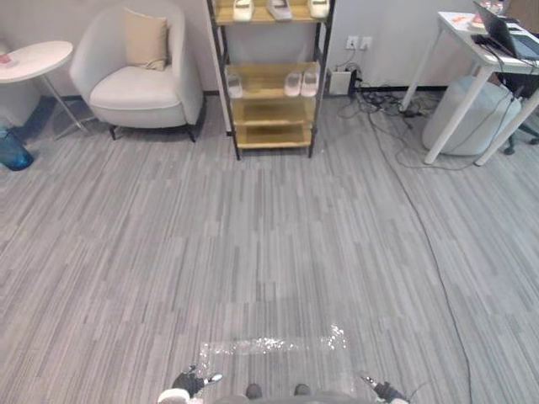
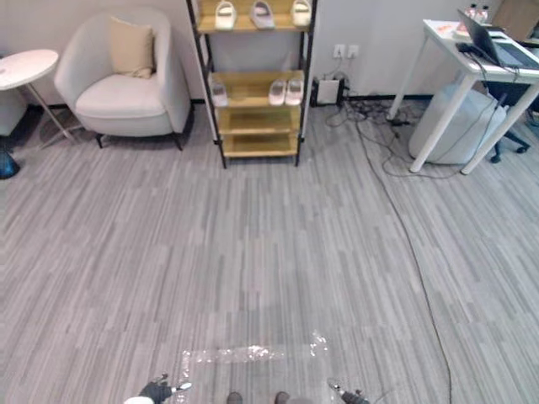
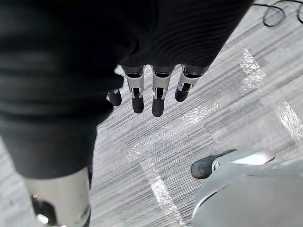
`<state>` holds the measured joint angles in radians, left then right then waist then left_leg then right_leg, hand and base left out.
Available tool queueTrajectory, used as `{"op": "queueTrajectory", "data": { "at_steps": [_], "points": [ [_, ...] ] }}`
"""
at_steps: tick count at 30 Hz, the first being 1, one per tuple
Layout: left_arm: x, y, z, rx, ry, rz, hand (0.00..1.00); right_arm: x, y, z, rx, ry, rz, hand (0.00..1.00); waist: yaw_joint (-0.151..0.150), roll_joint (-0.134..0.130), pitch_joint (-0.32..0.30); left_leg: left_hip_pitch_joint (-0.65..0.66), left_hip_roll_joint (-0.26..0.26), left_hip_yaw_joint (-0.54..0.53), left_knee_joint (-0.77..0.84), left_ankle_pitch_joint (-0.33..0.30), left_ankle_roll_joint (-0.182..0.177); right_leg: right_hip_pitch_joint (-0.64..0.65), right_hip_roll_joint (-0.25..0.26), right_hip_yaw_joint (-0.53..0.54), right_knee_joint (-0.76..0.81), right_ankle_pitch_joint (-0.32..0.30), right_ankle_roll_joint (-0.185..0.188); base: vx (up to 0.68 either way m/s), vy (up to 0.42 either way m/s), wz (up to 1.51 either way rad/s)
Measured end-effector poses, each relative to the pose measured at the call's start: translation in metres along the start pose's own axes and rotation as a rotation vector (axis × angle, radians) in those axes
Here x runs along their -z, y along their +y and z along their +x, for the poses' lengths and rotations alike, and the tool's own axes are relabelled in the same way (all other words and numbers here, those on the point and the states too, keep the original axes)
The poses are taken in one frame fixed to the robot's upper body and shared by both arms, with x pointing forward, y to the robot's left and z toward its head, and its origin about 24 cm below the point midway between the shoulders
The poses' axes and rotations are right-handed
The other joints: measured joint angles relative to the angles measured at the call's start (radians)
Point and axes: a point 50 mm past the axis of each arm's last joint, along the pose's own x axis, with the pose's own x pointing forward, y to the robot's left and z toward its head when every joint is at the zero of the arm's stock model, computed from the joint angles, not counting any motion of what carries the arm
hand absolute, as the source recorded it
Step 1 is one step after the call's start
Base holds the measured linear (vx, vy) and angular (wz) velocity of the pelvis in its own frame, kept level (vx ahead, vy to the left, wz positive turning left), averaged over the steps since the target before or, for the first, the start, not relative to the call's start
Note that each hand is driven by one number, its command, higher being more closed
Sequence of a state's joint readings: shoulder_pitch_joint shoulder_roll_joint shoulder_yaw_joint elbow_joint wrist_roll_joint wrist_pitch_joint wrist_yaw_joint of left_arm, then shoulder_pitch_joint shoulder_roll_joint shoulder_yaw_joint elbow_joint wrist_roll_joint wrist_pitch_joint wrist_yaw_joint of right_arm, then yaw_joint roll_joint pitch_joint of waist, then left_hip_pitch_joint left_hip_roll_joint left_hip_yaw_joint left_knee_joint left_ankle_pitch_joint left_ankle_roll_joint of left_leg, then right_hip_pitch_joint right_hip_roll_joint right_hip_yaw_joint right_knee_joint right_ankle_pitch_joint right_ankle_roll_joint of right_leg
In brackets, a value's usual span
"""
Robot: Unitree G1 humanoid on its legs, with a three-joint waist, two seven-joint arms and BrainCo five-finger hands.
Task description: Organize the slippers on the shoe rack
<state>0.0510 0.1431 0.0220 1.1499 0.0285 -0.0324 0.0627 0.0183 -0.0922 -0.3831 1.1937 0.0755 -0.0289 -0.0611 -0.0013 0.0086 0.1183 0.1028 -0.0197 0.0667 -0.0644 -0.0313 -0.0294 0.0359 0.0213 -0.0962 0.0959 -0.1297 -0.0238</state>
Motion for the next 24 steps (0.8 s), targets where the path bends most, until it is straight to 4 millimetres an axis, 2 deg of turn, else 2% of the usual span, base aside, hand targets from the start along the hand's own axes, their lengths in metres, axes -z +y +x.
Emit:
{"op": "queueTrajectory", "data": {
  "at_steps": [6, 10, 12, 14, 16, 17, 19, 21, 22, 23, 24],
  "points": [
    [0.000, 0.000, 0.000, -0.003, 0.000, 0.000, 0.00, -0.005, 0.004, 0.001, -0.014, -0.016, -0.029, 0.00, 0.001, 0.000, 0.010, 0.001, -0.001, -0.020, -0.003, 0.007, 0.006, -0.007, -0.005, -0.015, 0.037, -0.018, 0.001, -0.04, -0.015, 0.08],
    [-0.006, 0.002, 0.001, -0.017, -0.013, 0.001, 0.00, -0.004, 0.002, 0.000, -0.006, -0.017, -0.036, 0.00, -0.001, -0.007, 0.017, -0.030, -0.010, -0.025, 0.011, -0.009, -0.014, -0.068, -0.024, -0.033, 0.130, -0.080, 0.004, -0.03, -0.022, 0.10],
    [-0.011, 0.004, 0.002, -0.027, -0.024, -0.001, 0.00, 0.000, 0.001, 0.000, 0.000, -0.011, -0.033, 0.00, 0.001, -0.019, 0.039, -0.067, -0.013, -0.024, 0.099, -0.056, -0.028, -0.080, -0.036, -0.040, 0.177, -0.111, 0.001, 0.02, -0.032, 0.17],
    [-0.011, 0.007, 0.002, -0.038, -0.024, -0.020, 0.00, 0.009, -0.002, -0.002, 0.010, 0.009, -0.024, 0.00, 0.006, -0.028, 0.053, -0.111, -0.011, 0.000, 0.252, -0.119, -0.060, -0.083, -0.054, -0.043, 0.240, -0.149, -0.019, 0.03, -0.040, 0.09],
    [-0.013, 0.011, 0.002, -0.054, -0.030, -0.047, 0.00, 0.011, -0.001, -0.004, 0.012, -0.002, -0.014, 0.00, 0.007, -0.045, 0.062, -0.180, -0.010, 0.089, 0.413, -0.130, -0.054, -0.086, -0.084, -0.044, 0.290, -0.185, -0.021, 0.08, -0.072, 0.08],
    [-0.014, 0.009, 0.002, -0.051, -0.034, -0.055, 0.00, 0.014, -0.003, -0.004, 0.017, 0.005, -0.007, 0.00, 0.008, -0.039, 0.062, -0.214, 0.004, 0.128, 0.481, -0.156, -0.040, -0.083, -0.085, -0.044, 0.294, -0.193, -0.018, 0.10, -0.056, 0.06],
    [-0.014, 0.005, 0.002, -0.047, -0.033, -0.065, 0.00, 0.014, -0.005, -0.004, 0.025, 0.010, 0.013, 0.00, 0.007, -0.014, 0.066, -0.245, 0.031, 0.188, 0.501, -0.180, -0.035, -0.067, -0.088, -0.048, 0.294, -0.210, -0.009, 0.11, 0.016, 0.10],
    [-0.014, 0.004, 0.002, -0.047, -0.034, -0.073, 0.00, 0.013, -0.005, -0.004, 0.025, 0.009, 0.010, 0.00, 0.007, -0.009, 0.066, -0.275, 0.022, 0.208, 0.419, -0.169, -0.032, -0.050, -0.099, -0.044, 0.281, -0.227, 0.004, 0.14, 0.078, 0.13],
    [-0.014, 0.004, 0.002, -0.048, -0.033, -0.079, 0.00, 0.012, -0.006, -0.004, 0.026, 0.008, 0.009, 0.00, 0.010, -0.007, 0.067, -0.280, 0.016, 0.210, 0.349, -0.143, -0.032, -0.040, -0.101, -0.038, 0.272, -0.236, 0.010, 0.21, 0.146, -0.06],
    [-0.012, 0.003, 0.002, -0.046, -0.028, -0.084, 0.00, 0.011, -0.007, -0.003, 0.028, 0.005, 0.007, 0.00, 0.017, -0.002, 0.069, -0.283, 0.011, 0.207, 0.303, -0.085, -0.026, -0.026, -0.101, -0.022, 0.255, -0.245, 0.011, 0.20, 0.149, -0.33],
    [-0.009, 0.002, 0.001, -0.045, -0.019, -0.088, 0.00, 0.009, -0.008, -0.003, 0.032, 0.000, 0.004, 0.00, 0.027, 0.003, 0.065, -0.283, 0.009, 0.195, 0.295, -0.046, -0.029, -0.023, -0.097, -0.005, 0.238, -0.253, 0.034, 0.23, 0.182, -0.54]
  ]
}}
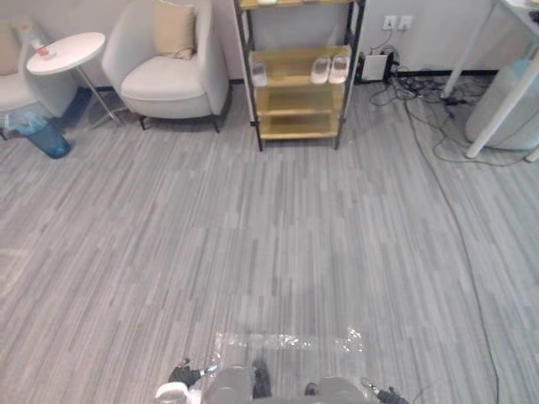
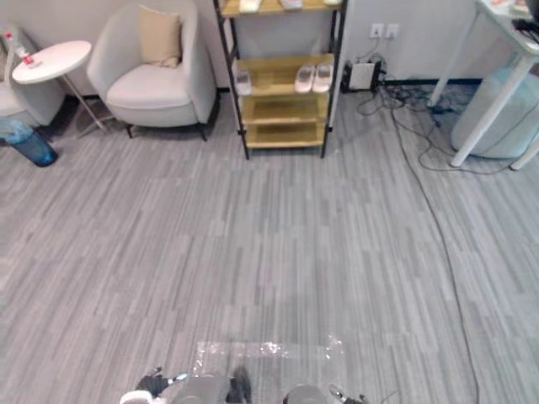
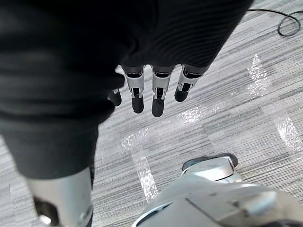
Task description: Organize the slippers on the shoe rack
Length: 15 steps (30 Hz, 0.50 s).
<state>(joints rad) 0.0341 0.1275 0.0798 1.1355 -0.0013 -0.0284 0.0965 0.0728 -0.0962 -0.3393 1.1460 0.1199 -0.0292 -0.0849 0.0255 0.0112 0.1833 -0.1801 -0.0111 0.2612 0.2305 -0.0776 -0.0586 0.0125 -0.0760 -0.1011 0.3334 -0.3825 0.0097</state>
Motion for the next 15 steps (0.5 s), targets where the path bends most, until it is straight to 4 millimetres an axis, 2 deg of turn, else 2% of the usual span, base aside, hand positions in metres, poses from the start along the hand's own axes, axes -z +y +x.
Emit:
{"op": "queueTrajectory", "data": {
  "at_steps": [1, 2, 3, 4, 6, 7, 8, 10, 12, 13, 15],
  "points": [
    [0.001, 0.001, 0.000, -0.002, 0.006, 0.003, 0.00, -0.004, -0.001, 0.001, 0.001, -0.006, -0.011, 0.00, 0.006, -0.006, -0.010, -0.013, -0.019, 0.003, 0.024, -0.022, 0.062, 0.006, -0.004, 0.040, -0.028, -0.010, 0.019, 0.32, 0.192, -0.50],
    [0.001, 0.002, 0.000, -0.006, 0.009, 0.004, 0.00, -0.003, 0.000, 0.001, -0.001, -0.005, -0.014, 0.00, 0.006, -0.011, -0.020, -0.011, -0.030, 0.009, 0.027, -0.052, 0.095, 0.004, -0.019, 0.060, -0.017, -0.022, 0.034, 0.47, 0.213, -0.38],
    [0.004, 0.006, 0.000, -0.016, 0.019, 0.007, 0.00, 0.000, 0.000, 0.000, -0.001, 0.005, -0.011, 0.00, 0.006, -0.026, -0.033, 0.007, -0.056, 0.028, 0.015, -0.077, 0.098, -0.012, -0.046, 0.080, 0.035, -0.037, 0.059, 0.45, 0.162, -0.26],
    [0.003, 0.006, 0.000, -0.022, 0.018, 0.009, 0.00, -0.001, 0.002, 0.000, -0.005, 0.002, -0.005, 0.00, 0.006, -0.031, -0.038, 0.017, -0.071, 0.044, 0.013, -0.093, 0.110, -0.070, -0.053, 0.128, 0.169, -0.044, 0.087, 0.48, 0.171, -0.15],
    [0.000, 0.007, 0.001, -0.026, 0.017, 0.013, 0.00, -0.002, 0.005, 0.001, -0.014, -0.001, 0.002, 0.00, -0.012, -0.037, -0.032, 0.082, -0.090, 0.035, -0.006, -0.113, 0.120, -0.180, -0.065, 0.163, 0.461, 0.016, 0.218, 0.54, 0.187, 0.07],
    [-0.004, 0.008, 0.002, -0.030, 0.011, 0.014, 0.00, -0.004, 0.007, 0.001, -0.018, -0.005, 0.002, 0.00, -0.021, -0.038, -0.026, 0.148, -0.092, 0.017, -0.028, -0.120, 0.113, -0.226, -0.067, 0.161, 0.621, 0.029, 0.208, 0.58, 0.126, 0.15],
    [-0.004, 0.005, 0.002, -0.023, 0.008, 0.025, 0.00, -0.006, 0.006, 0.001, -0.018, -0.015, -0.001, 0.00, -0.027, -0.031, -0.021, 0.211, -0.085, 0.001, -0.053, -0.121, 0.112, -0.256, -0.068, 0.130, 0.701, 0.033, 0.167, 0.46, 0.063, 0.06],
    [-0.010, -0.001, 0.002, -0.006, -0.009, 0.029, 0.00, -0.017, 0.006, 0.002, -0.019, -0.058, -0.016, 0.00, -0.026, -0.008, -0.010, 0.317, -0.057, 0.005, -0.099, -0.121, 0.112, -0.312, -0.064, 0.060, 0.691, 0.013, 0.084, 0.40, 0.013, -0.10],
    [-0.023, -0.008, 0.004, 0.010, -0.040, 0.003, 0.00, -0.025, 0.011, 0.002, -0.030, -0.079, -0.016, 0.00, -0.029, -0.008, -0.008, 0.362, -0.038, 0.005, -0.112, -0.121, 0.112, -0.389, -0.060, 0.005, 0.554, 0.014, 0.056, 0.39, -0.051, 0.00],
    [-0.030, -0.016, 0.004, 0.031, -0.061, -0.001, 0.00, -0.029, 0.013, 0.003, -0.036, -0.085, -0.018, 0.00, -0.032, -0.006, -0.007, 0.370, -0.024, 0.002, -0.113, -0.122, 0.110, -0.430, -0.040, -0.009, 0.403, 0.052, 0.039, 0.41, -0.102, 0.21],
    [-0.041, -0.026, 0.004, 0.058, -0.094, 0.011, 0.00, -0.029, 0.017, 0.003, -0.047, -0.086, -0.033, 0.00, -0.045, -0.018, -0.006, 0.395, -0.019, -0.018, -0.122, -0.135, 0.087, -0.444, -0.001, 0.004, 0.087, 0.231, 0.028, 0.50, -0.153, 0.34]
  ]
}}
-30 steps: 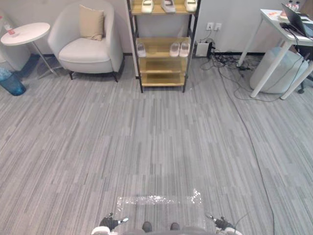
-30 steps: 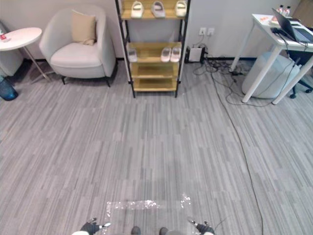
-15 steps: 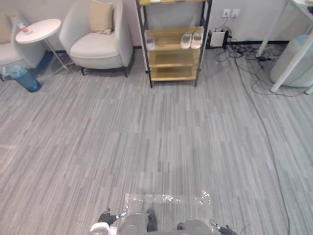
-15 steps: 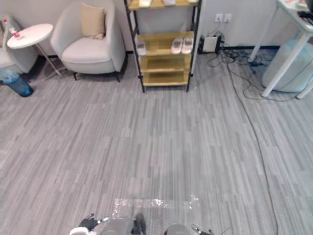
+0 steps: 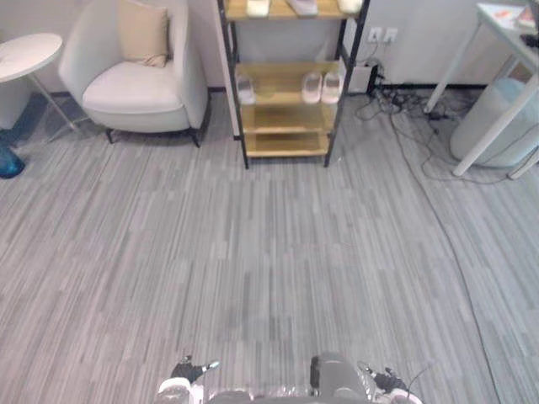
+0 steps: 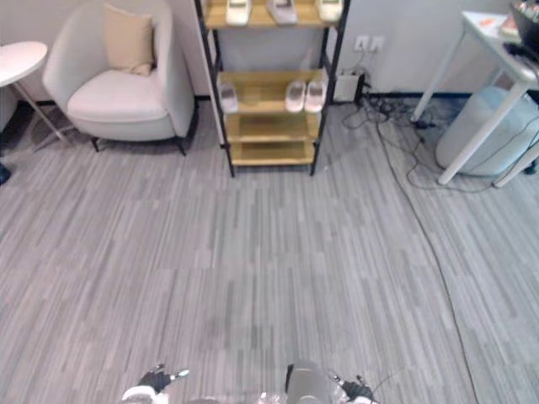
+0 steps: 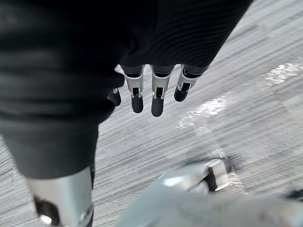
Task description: Organize the slippers on the shoe rack
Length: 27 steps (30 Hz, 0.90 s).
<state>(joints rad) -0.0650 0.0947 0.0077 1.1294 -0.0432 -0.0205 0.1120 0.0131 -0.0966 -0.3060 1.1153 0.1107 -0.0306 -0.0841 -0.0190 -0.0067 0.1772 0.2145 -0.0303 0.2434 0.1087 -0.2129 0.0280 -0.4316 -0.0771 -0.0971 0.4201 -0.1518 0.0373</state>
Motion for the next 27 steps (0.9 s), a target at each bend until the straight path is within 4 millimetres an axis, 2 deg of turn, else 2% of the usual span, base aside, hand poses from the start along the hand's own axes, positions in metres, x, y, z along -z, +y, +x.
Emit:
{"op": "queueTrajectory", "data": {
  "at_steps": [1, 2, 3, 4, 5, 6, 7, 8, 10, 11, 12, 14, 15, 16, 17, 18, 19, 20, 21, 22, 23, 24, 25, 26, 27],
  "points": [
    [0.000, -0.005, 0.000, 0.012, -0.002, -0.004, 0.00, 0.005, -0.001, -0.001, 0.003, 0.013, 0.002, 0.00, -0.010, -0.022, -0.002, 0.023, -0.008, -0.028, -0.003, -0.017, -0.029, 0.016, 0.003, 0.015, -0.114, 0.161, -0.007, 0.42, -0.154, 0.36],
    [0.001, -0.013, -0.001, 0.030, 0.003, -0.014, 0.00, 0.004, -0.006, 0.000, 0.015, 0.017, 0.000, 0.00, -0.022, 0.001, 0.005, 0.047, 0.007, -0.050, -0.006, -0.033, -0.055, 0.022, 0.019, 0.018, -0.087, 0.199, -0.034, 0.51, -0.171, 0.09],
    [0.004, -0.021, -0.002, 0.054, 0.011, -0.027, 0.00, 0.000, -0.009, 0.001, 0.026, 0.008, 0.001, 0.00, -0.012, 0.038, -0.001, 0.050, 0.041, -0.061, -0.001, -0.017, -0.087, 0.008, 0.042, 0.014, -0.039, 0.156, -0.055, 0.50, -0.168, -0.15],
    [0.004, -0.022, -0.003, 0.053, 0.015, -0.042, 0.00, -0.003, -0.008, 0.001, 0.024, 0.000, 0.009, 0.00, -0.014, 0.041, 0.003, 0.050, 0.042, -0.062, 0.019, 0.010, -0.131, -0.001, 0.043, 0.016, 0.004, 0.116, -0.066, 0.48, -0.160, -0.22],
    [0.004, -0.023, -0.003, 0.051, 0.018, -0.064, 0.00, -0.002, -0.009, 0.001, 0.028, 0.003, 0.020, 0.00, -0.015, 0.043, 0.004, 0.040, 0.045, -0.062, 0.061, 0.027, -0.158, 0.007, 0.043, 0.014, 0.023, 0.090, -0.076, 0.47, -0.202, 0.04],
    [0.004, -0.025, -0.003, 0.045, 0.020, -0.110, 0.00, 0.003, -0.011, 0.000, 0.037, 0.015, 0.032, 0.00, -0.020, 0.046, 0.005, -0.006, 0.063, -0.067, 0.225, 0.056, -0.173, 0.054, 0.043, -0.003, 0.026, 0.050, -0.083, 0.46, -0.203, 0.19],
    [0.004, -0.026, -0.003, 0.042, 0.019, -0.144, 0.00, 0.007, -0.013, -0.002, 0.039, 0.018, 0.030, 0.00, -0.021, 0.045, 0.006, -0.063, 0.086, -0.065, 0.389, 0.101, -0.172, 0.102, 0.043, -0.008, 0.018, 0.031, -0.090, 0.53, -0.214, 0.27],
    [0.004, -0.028, -0.004, 0.040, 0.014, -0.177, 0.00, 0.011, -0.009, -0.003, 0.025, 0.017, 0.014, 0.00, -0.012, 0.035, 0.011, -0.148, 0.135, -0.059, 0.613, 0.134, -0.158, 0.163, 0.044, -0.012, -0.009, 0.005, -0.100, 0.30, -0.116, 0.15],
    [-0.006, -0.030, -0.005, 0.045, -0.029, -0.194, 0.00, 0.007, -0.007, -0.004, 0.015, -0.006, -0.009, 0.00, 0.012, 0.031, 0.013, -0.278, 0.205, -0.001, 0.845, 0.070, -0.103, 0.248, 0.061, -0.005, -0.027, -0.052, -0.122, 0.32, -0.137, -0.06],
    [-0.009, -0.029, -0.004, 0.042, -0.044, -0.196, 0.00, 0.004, -0.004, -0.004, 0.005, -0.021, -0.019, 0.00, 0.020, 0.027, 0.014, -0.342, 0.227, 0.023, 0.859, 0.036, -0.096, 0.287, 0.062, -0.001, -0.036, -0.074, -0.123, 0.34, -0.130, -0.10],
    [-0.010, -0.028, -0.005, 0.040, -0.049, -0.198, 0.00, 0.003, -0.003, -0.004, 0.003, -0.024, -0.014, 0.00, 0.022, 0.023, 0.010, -0.375, 0.232, 0.039, 0.833, 0.014, -0.095, 0.303, 0.059, 0.000, -0.043, -0.082, -0.119, 0.30, -0.067, -0.17],
    [-0.013, -0.028, -0.005, 0.039, -0.066, -0.203, 0.00, 0.000, 0.002, -0.003, -0.005, -0.030, 0.000, 0.00, 0.036, 0.024, 0.006, -0.448, 0.208, 0.110, 0.623, -0.018, -0.084, 0.369, 0.057, 0.029, -0.068, -0.119, -0.100, 0.31, 0.002, -0.27],
    [-0.012, -0.029, -0.005, 0.041, -0.063, -0.200, 0.00, 0.000, 0.001, -0.003, 0.001, -0.031, 0.008, 0.00, 0.036, 0.027, 0.003, -0.453, 0.176, 0.102, 0.487, -0.009, -0.097, 0.389, 0.056, 0.036, -0.087, -0.128, -0.090, 0.34, 0.062, -0.38],
    [-0.011, -0.029, -0.005, 0.043, -0.061, -0.196, 0.00, -0.001, 0.001, -0.003, 0.004, -0.030, 0.036, 0.00, 0.043, 0.036, -0.002, -0.458, 0.137, 0.073, 0.248, 0.032, -0.133, 0.414, 0.062, 0.064, -0.119, -0.135, -0.083, 0.40, 0.108, -0.53],
    [-0.011, -0.031, -0.005, 0.051, -0.062, -0.177, 0.00, -0.003, 0.000, -0.002, 0.008, -0.029, 0.033, 0.00, 0.052, 0.056, -0.015, -0.487, 0.123, 0.042, 0.151, 0.066, -0.147, 0.427, 0.082, 0.084, -0.150, -0.139, -0.075, 0.42, 0.139, -0.67],
    [-0.012, -0.032, -0.005, 0.054, -0.063, -0.171, 0.00, 0.000, -0.003, -0.002, 0.016, -0.016, 0.029, 0.00, 0.060, 0.065, -0.021, -0.506, 0.121, 0.017, 0.135, 0.105, -0.140, 0.435, 0.090, 0.099, -0.160, -0.148, -0.063, 0.50, 0.210, -0.86],
    [-0.008, -0.029, -0.005, 0.048, -0.048, -0.159, 0.00, 0.005, -0.004, -0.002, 0.021, 0.009, 0.025, 0.00, 0.074, 0.050, -0.036, -0.500, 0.097, -0.010, 0.143, 0.173, -0.073, 0.441, 0.078, 0.137, -0.143, -0.187, -0.043, 0.57, 0.248, -0.78],
    [-0.004, -0.024, -0.004, 0.038, -0.035, -0.149, 0.00, 0.012, -0.004, -0.003, 0.021, 0.031, 0.027, 0.00, 0.073, 0.027, -0.062, -0.486, 0.053, -0.021, 0.136, 0.195, -0.026, 0.450, 0.044, 0.164, -0.101, -0.221, -0.015, 0.72, 0.258, -0.69],
    [-0.001, -0.021, -0.004, 0.032, -0.023, -0.132, 0.00, 0.022, -0.007, -0.005, 0.029, 0.061, 0.030, 0.00, 0.061, -0.009, -0.076, -0.458, 0.016, -0.012, 0.138, 0.189, -0.008, 0.428, 0.015, 0.178, -0.011, -0.252, 0.020, 0.62, 0.174, -0.32],
    [0.000, -0.019, -0.004, 0.030, -0.018, -0.115, 0.00, 0.024, -0.008, -0.005, 0.030, 0.071, 0.035, 0.00, 0.055, -0.026, -0.082, -0.440, -0.002, -0.003, 0.136, 0.177, -0.005, 0.400, -0.004, 0.185, 0.074, -0.259, 0.051, 0.59, 0.137, -0.09],
    [0.003, -0.017, -0.003, 0.032, -0.002, -0.084, 0.00, 0.028, -0.009, -0.006, 0.035, 0.086, 0.045, 0.00, 0.042, -0.038, -0.084, -0.399, -0.023, -0.001, 0.139, 0.146, 0.012, 0.341, -0.022, 0.191, 0.269, -0.224, 0.159, 0.58, 0.139, 0.20],
    [0.005, -0.017, -0.003, 0.037, 0.002, -0.052, 0.00, 0.031, -0.009, -0.006, 0.038, 0.106, 0.047, 0.00, 0.026, -0.039, -0.081, -0.348, -0.034, -0.018, 0.129, 0.125, 0.029, 0.289, -0.034, 0.183, 0.427, -0.185, 0.218, 0.57, 0.133, 0.36],
    [0.005, -0.018, -0.003, 0.040, 0.009, -0.042, 0.00, 0.031, -0.008, -0.006, 0.036, 0.108, 0.046, 0.00, 0.022, -0.033, -0.076, -0.310, -0.036, -0.032, 0.115, 0.113, 0.038, 0.266, -0.035, 0.168, 0.508, -0.185, 0.189, 0.66, 0.106, 0.32],
    [0.007, -0.019, -0.003, 0.048, 0.023, -0.020, 0.00, 0.027, -0.008, -0.005, 0.034, 0.097, 0.043, 0.00, 0.023, -0.016, -0.059, -0.210, -0.031, -0.055, 0.055, 0.110, 0.041, 0.240, -0.034, 0.132, 0.580, -0.205, 0.106, 0.52, 0.052, 0.13],
    [0.008, -0.021, -0.003, 0.052, 0.031, -0.013, 0.00, 0.023, -0.012, -0.004, 0.039, 0.085, 0.037, 0.00, 0.020, -0.001, -0.050, -0.151, -0.021, -0.065, 0.015, 0.110, 0.041, 0.220, -0.035, 0.102, 0.580, -0.221, 0.066, 0.60, 0.021, -0.01]
  ]
}}
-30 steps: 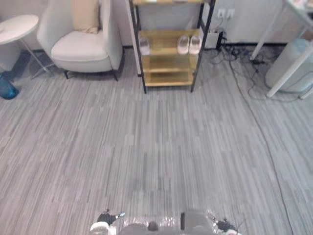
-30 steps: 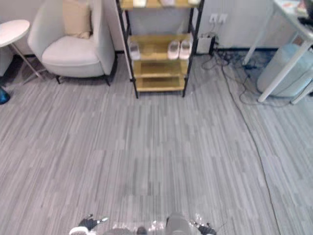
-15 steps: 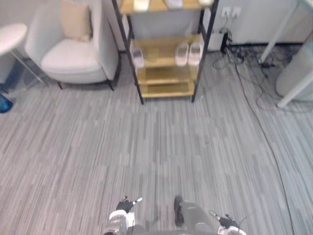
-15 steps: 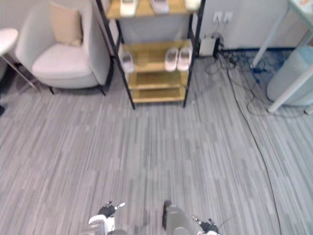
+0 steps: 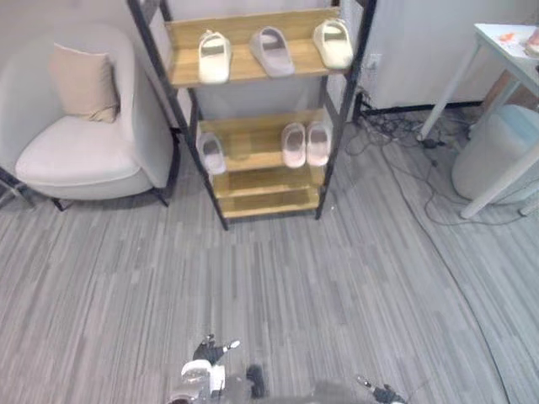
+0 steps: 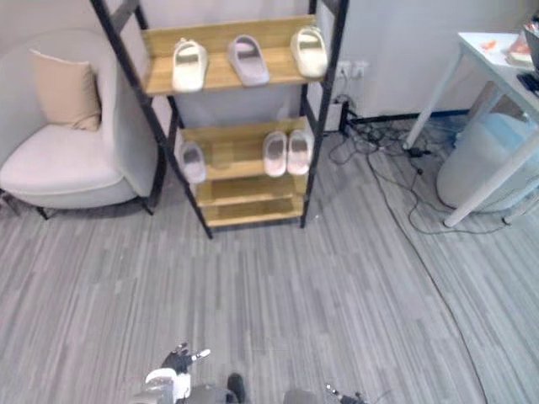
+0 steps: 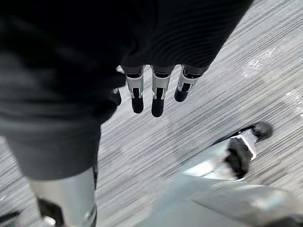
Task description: Organize the slippers on the shoe rack
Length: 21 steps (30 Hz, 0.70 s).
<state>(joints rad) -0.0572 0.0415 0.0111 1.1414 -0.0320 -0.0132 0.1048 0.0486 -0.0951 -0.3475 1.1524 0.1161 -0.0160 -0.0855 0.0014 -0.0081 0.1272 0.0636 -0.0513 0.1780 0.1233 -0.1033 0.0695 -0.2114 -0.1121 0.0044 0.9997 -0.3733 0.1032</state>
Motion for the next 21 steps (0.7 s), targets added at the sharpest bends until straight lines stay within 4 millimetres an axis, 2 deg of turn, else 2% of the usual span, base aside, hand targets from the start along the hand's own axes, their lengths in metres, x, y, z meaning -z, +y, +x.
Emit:
{"op": "queueTrajectory", "data": {
  "at_steps": [1, 2, 3, 4, 5, 6, 7, 8, 10, 11, 12, 13, 14, 16, 17, 19, 20, 21],
  "points": [
    [-0.001, 0.000, 0.000, 0.000, 0.001, 0.001, 0.00, -0.009, 0.001, 0.001, -0.006, -0.027, -0.009, 0.00, -0.001, 0.013, 0.007, 0.060, 0.014, 0.000, -0.036, 0.000, 0.000, -0.035, 0.000, -0.042, -0.051, -0.015, -0.033, 0.37, -0.026, -0.01],
    [-0.001, 0.001, 0.000, -0.003, 0.001, -0.003, 0.00, -0.012, 0.003, 0.002, -0.010, -0.037, -0.009, 0.00, -0.001, 0.022, 0.010, 0.072, 0.021, 0.000, -0.041, 0.000, 0.000, -0.052, 0.002, -0.057, -0.094, -0.018, -0.038, 0.45, -0.065, 0.14],
    [-0.004, 0.003, 0.001, -0.008, -0.006, -0.005, 0.00, -0.019, 0.006, 0.002, -0.019, -0.055, -0.008, 0.00, -0.003, 0.025, 0.012, 0.090, 0.038, -0.001, -0.042, 0.000, -0.001, -0.100, 0.008, -0.084, -0.236, -0.006, -0.052, 0.45, -0.115, 0.27],
    [-0.007, 0.002, 0.002, -0.009, -0.013, -0.004, 0.00, -0.022, 0.006, 0.003, -0.021, -0.064, -0.009, 0.00, -0.003, 0.025, 0.015, 0.106, 0.058, -0.005, -0.043, -0.004, -0.008, -0.129, 0.027, -0.088, -0.387, 0.043, -0.059, 0.45, -0.140, 0.29],
    [-0.007, 0.002, 0.002, -0.008, -0.014, -0.004, 0.00, -0.023, 0.006, 0.003, -0.020, -0.067, -0.011, 0.00, -0.002, 0.031, 0.018, 0.114, 0.069, -0.007, -0.043, -0.010, -0.017, -0.139, 0.037, -0.084, -0.465, 0.087, -0.060, 0.57, -0.226, 0.39],
    [-0.004, 0.006, 0.001, -0.017, -0.008, 0.002, 0.00, -0.020, 0.004, 0.003, -0.016, -0.059, -0.017, 0.00, -0.004, 0.021, 0.018, 0.142, 0.074, -0.013, -0.041, -0.040, -0.065, -0.132, 0.046, -0.071, -0.696, 0.269, -0.060, 0.51, -0.213, 0.45],
    [0.001, 0.006, 0.000, -0.017, 0.006, -0.002, 0.00, -0.017, -0.001, 0.003, -0.004, -0.049, -0.020, 0.00, -0.012, 0.024, 0.023, 0.166, 0.079, -0.030, -0.038, -0.070, -0.111, -0.117, 0.046, -0.075, -0.730, 0.415, -0.117, 0.63, -0.245, 0.23],
    [0.005, -0.002, -0.001, 0.001, 0.020, -0.015, 0.00, -0.020, -0.004, 0.003, 0.004, -0.056, -0.022, 0.00, -0.001, 0.067, 0.021, 0.180, 0.124, -0.030, -0.031, -0.081, -0.122, -0.110, 0.084, -0.085, -0.707, 0.404, -0.120, 0.50, -0.211, 0.02],
    [0.005, -0.004, 0.000, 0.005, 0.029, -0.036, 0.00, -0.025, -0.006, 0.004, 0.012, -0.067, -0.007, 0.00, -0.007, 0.060, 0.027, 0.153, 0.132, -0.039, 0.087, -0.045, -0.172, -0.101, 0.080, -0.091, -0.626, 0.307, -0.156, 0.45, -0.222, 0.00],
    [0.003, -0.007, 0.000, 0.007, 0.024, -0.061, 0.00, -0.025, -0.006, 0.004, 0.014, -0.065, -0.005, 0.00, -0.006, 0.060, 0.027, 0.132, 0.139, -0.041, 0.155, -0.029, -0.195, -0.079, 0.080, -0.098, -0.622, 0.286, -0.160, 0.41, -0.230, 0.22],
    [0.001, -0.011, 0.000, 0.008, 0.015, -0.106, 0.00, -0.021, -0.007, 0.003, 0.014, -0.060, -0.009, 0.00, -0.009, 0.057, 0.028, 0.073, 0.156, -0.058, 0.330, 0.007, -0.236, -0.030, 0.076, -0.107, -0.633, 0.260, -0.167, 0.30, -0.166, 0.28],
    [-0.002, -0.014, -0.001, 0.011, 0.002, -0.132, 0.00, -0.017, -0.004, 0.002, 0.002, -0.054, -0.026, 0.00, -0.008, 0.046, 0.035, -0.002, 0.183, -0.057, 0.499, 0.036, -0.236, 0.010, 0.073, -0.115, -0.653, 0.246, -0.173, 0.39, -0.222, 0.32],
    [-0.007, -0.016, -0.001, 0.018, -0.018, -0.143, 0.00, -0.016, -0.002, 0.001, -0.007, -0.065, -0.046, 0.00, -0.002, 0.045, 0.036, -0.087, 0.217, -0.036, 0.678, 0.007, -0.214, 0.052, 0.074, -0.127, -0.666, 0.228, -0.183, 0.20, -0.114, 0.22],
    [-0.012, -0.015, -0.001, 0.017, -0.043, -0.146, 0.00, -0.017, 0.002, 0.000, -0.017, -0.077, -0.047, 0.00, 0.005, 0.034, 0.041, -0.177, 0.251, 0.030, 0.763, -0.060, -0.167, 0.122, 0.069, -0.136, -0.688, 0.204, -0.186, 0.25, -0.113, 0.12],
    [-0.014, -0.015, -0.001, 0.016, -0.052, -0.147, 0.00, -0.018, 0.006, 0.000, -0.026, -0.085, -0.033, 0.00, 0.008, 0.030, 0.040, -0.205, 0.247, 0.074, 0.695, -0.092, -0.158, 0.150, 0.061, -0.136, -0.705, 0.193, -0.179, 0.19, -0.063, 0.01],
    [-0.016, -0.015, -0.001, 0.016, -0.064, -0.149, 0.00, -0.021, 0.007, 0.000, -0.028, -0.096, -0.022, 0.00, 0.010, 0.029, 0.038, -0.208, 0.211, 0.119, 0.513, -0.105, -0.162, 0.177, 0.047, -0.127, -0.716, 0.174, -0.166, 0.16, 0.034, -0.09],
    [-0.014, -0.015, -0.001, 0.016, -0.062, -0.147, 0.00, -0.022, 0.007, 0.000, -0.027, -0.096, -0.016, 0.00, 0.010, 0.036, 0.034, -0.202, 0.152, 0.117, 0.267, -0.094, -0.163, 0.189, 0.043, -0.114, -0.718, 0.154, -0.150, 0.24, 0.087, -0.13],
    [-0.013, -0.015, -0.002, 0.016, -0.060, -0.147, 0.00, -0.022, 0.006, 0.000, -0.025, -0.095, -0.012, 0.00, 0.010, 0.041, 0.032, -0.201, 0.130, 0.106, 0.152, -0.066, -0.167, 0.196, 0.045, -0.110, -0.726, 0.150, -0.145, 0.31, 0.134, -0.14]
  ]
}}
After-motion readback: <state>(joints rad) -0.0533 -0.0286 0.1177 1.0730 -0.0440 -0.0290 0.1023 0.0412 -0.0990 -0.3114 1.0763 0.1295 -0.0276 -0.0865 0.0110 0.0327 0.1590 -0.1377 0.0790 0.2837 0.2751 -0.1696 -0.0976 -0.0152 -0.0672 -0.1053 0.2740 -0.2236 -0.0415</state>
